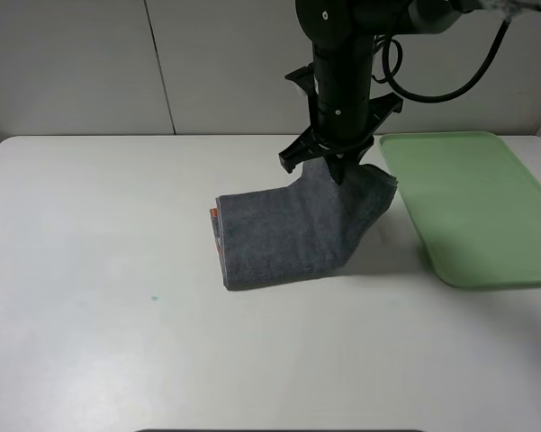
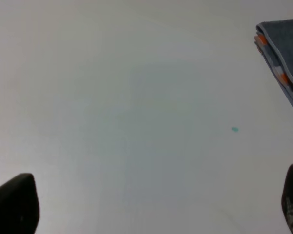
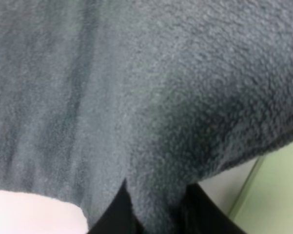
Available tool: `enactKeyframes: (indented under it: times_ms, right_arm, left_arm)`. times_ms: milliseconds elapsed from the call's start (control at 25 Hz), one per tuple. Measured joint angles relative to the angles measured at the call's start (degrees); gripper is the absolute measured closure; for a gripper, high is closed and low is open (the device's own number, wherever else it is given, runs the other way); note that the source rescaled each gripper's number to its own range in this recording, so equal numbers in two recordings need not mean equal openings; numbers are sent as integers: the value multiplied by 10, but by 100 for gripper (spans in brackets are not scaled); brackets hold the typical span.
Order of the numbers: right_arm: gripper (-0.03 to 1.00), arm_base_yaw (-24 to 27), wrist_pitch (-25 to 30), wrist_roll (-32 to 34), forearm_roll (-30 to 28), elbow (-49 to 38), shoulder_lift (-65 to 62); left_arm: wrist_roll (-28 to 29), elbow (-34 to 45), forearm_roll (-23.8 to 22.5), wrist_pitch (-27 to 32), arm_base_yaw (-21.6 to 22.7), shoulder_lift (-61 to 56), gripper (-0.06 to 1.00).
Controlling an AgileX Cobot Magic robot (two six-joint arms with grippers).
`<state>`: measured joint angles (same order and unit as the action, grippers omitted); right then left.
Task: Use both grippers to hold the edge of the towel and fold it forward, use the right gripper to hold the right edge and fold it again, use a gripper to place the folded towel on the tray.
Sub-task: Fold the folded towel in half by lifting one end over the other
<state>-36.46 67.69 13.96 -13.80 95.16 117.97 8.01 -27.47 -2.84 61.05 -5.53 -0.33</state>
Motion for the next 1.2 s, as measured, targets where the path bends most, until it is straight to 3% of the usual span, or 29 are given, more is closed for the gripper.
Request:
enactKeyframes:
  times_ms: [440,880,1200]
  right_arm:
    - [82,-68,-17,16,23,0,0]
    - [82,-71,-74,98,48,0,0]
    - [82,-71,-87,131,54,1,13]
  left_arm:
    - [0,0,0,0,0,0,-6]
    - [0,0,0,0,0,0,-6]
    - [0,0,0,0,0,0,-6]
